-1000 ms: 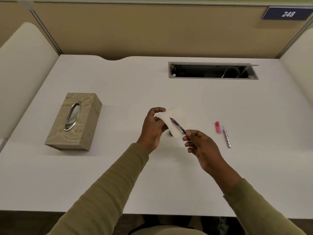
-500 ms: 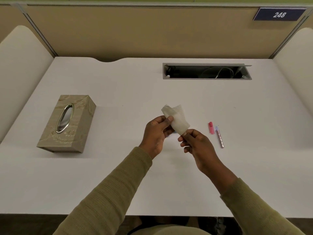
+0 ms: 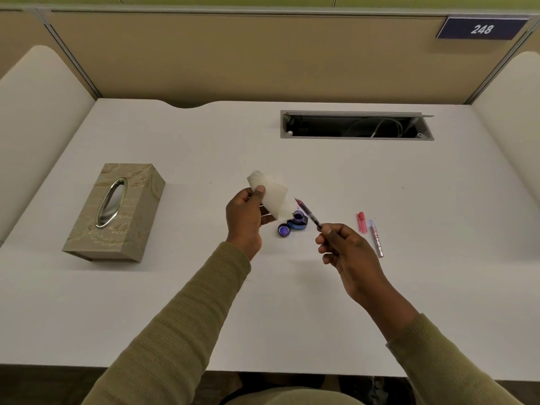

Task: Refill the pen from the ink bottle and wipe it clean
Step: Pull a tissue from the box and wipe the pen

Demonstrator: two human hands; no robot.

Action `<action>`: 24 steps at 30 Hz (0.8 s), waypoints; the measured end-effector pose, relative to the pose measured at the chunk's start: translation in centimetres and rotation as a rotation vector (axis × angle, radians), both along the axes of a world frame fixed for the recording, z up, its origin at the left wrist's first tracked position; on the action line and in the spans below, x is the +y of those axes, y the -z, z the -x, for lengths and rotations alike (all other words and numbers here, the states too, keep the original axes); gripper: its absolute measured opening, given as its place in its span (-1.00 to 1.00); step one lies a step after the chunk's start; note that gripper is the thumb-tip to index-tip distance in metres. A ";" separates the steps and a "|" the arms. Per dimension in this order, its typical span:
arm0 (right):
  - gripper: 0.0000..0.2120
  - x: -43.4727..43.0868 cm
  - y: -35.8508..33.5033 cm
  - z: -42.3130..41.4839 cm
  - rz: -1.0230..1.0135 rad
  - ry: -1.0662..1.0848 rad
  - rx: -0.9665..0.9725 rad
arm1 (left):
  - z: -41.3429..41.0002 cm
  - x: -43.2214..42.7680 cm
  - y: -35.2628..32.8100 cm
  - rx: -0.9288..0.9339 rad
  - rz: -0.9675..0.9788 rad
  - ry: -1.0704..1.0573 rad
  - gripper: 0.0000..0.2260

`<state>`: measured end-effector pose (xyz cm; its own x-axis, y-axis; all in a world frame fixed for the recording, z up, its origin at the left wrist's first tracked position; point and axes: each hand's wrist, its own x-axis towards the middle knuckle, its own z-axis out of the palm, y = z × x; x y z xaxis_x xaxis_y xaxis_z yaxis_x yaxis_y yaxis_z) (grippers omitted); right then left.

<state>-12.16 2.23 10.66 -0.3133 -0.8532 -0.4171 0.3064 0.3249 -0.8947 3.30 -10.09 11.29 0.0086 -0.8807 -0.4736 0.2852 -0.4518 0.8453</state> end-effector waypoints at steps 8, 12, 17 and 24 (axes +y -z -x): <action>-0.86 -0.2 -0.4 -0.6 0.026 -0.027 0.008 | 0.6 1.4 -0.7 -0.382 0.126 0.264 -0.91; -0.86 0.0 -0.2 -0.8 -0.003 -0.024 0.021 | 0.8 2.2 -1.9 -0.158 0.030 0.301 -0.87; -0.82 0.1 -0.1 -0.8 -0.023 -0.004 0.042 | 0.2 2.8 -2.5 0.242 -0.089 0.342 -0.83; -0.86 0.0 -0.5 -1.5 0.004 -0.061 0.140 | 0.2 3.4 -0.9 -0.094 0.163 0.441 -0.84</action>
<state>-10.64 2.24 11.18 -0.3158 -0.8740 -0.3693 0.1582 0.3352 -0.9288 3.09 -6.68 12.15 -0.3462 -0.8729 -0.3439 0.0148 -0.3716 0.9283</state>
